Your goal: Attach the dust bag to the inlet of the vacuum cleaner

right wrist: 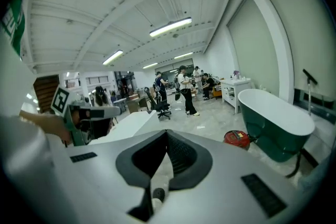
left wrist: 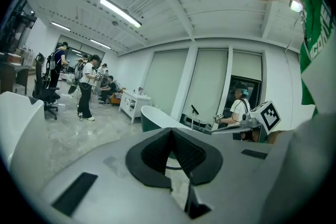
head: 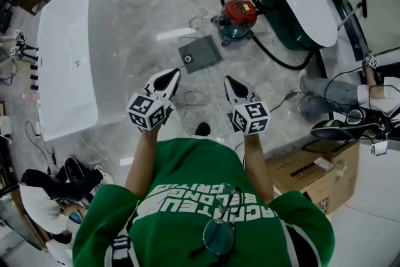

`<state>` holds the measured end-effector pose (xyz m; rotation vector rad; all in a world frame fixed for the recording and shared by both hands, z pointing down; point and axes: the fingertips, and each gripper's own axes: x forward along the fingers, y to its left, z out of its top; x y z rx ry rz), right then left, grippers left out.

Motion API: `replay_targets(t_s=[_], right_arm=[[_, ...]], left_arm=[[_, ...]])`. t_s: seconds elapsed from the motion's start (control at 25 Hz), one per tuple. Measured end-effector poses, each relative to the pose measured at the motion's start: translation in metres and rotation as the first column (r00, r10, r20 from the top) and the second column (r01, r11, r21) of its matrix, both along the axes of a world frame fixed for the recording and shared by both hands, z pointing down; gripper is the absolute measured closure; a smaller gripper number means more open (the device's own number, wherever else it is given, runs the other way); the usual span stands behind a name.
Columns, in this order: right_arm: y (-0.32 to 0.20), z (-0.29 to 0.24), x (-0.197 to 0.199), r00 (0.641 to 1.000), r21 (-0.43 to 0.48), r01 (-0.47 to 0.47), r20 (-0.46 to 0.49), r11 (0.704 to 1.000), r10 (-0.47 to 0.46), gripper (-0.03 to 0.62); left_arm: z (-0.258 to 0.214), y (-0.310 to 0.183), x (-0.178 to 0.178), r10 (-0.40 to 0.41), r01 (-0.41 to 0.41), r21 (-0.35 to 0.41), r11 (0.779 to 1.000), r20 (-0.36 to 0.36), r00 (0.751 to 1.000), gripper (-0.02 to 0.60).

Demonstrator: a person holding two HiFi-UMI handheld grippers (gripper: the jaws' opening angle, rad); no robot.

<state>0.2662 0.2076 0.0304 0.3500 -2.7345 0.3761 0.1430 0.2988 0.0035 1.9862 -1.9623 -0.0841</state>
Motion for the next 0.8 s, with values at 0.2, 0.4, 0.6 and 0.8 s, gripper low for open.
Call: replay_targets(t_s=[0.2,0.4,0.6,0.8], right_arm=[[-0.025,-0.004,-0.042,0.996,-0.086,-0.062,0.062,0.994,0.068,0.586],[-0.058,0.0,-0.094,0.989,-0.062,-0.142,0.029,0.988,0.144,0.586],[-0.072,-0.001,-0.158,0.978,-0.028,-0.206,-0.019,0.978,0.205,0.586],[-0.073,-0.002,-0.211,0.966,0.0,-0.249,-0.07,0.968,0.249,0.586]], left_arm=[[0.006,-0.032,-0.043,0.055,-0.055,0.005,0.998,-0.014,0.998,0.578],[0.007,-0.072,-0.101,0.139,-0.139,0.013,0.99,-0.026,0.99,0.578],[0.003,-0.101,-0.168,0.22,-0.219,0.02,0.976,-0.051,0.974,0.578],[0.001,-0.125,-0.222,0.312,-0.311,0.023,0.95,-0.072,0.947,0.578]])
